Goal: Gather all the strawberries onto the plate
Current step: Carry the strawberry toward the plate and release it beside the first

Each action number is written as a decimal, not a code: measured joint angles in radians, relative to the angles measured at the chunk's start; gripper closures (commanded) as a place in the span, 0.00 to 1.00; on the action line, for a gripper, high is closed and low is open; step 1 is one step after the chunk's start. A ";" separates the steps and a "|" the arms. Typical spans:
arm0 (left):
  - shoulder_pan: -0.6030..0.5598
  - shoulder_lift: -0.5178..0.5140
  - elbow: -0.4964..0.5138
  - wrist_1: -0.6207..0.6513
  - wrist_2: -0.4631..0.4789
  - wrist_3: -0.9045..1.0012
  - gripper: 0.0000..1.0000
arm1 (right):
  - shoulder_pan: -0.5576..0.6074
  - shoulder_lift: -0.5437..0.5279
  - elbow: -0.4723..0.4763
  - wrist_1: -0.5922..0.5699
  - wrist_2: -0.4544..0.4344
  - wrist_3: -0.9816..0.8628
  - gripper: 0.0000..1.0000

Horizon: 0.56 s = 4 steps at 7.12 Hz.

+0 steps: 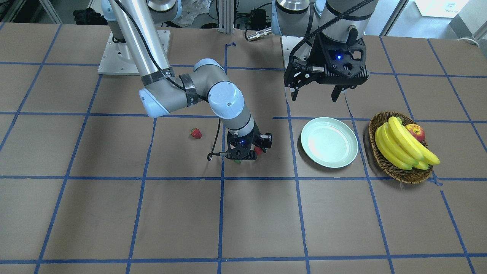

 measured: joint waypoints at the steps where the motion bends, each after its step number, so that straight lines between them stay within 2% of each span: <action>1: 0.000 0.000 0.000 0.000 0.001 0.000 0.00 | 0.000 -0.004 -0.001 0.000 -0.003 -0.003 0.00; 3: 0.001 0.000 0.000 0.000 0.001 0.000 0.00 | -0.001 -0.044 -0.005 0.039 -0.047 -0.036 0.00; 4: 0.002 0.000 0.001 0.000 0.001 0.000 0.00 | -0.003 -0.077 -0.005 0.112 -0.110 -0.076 0.00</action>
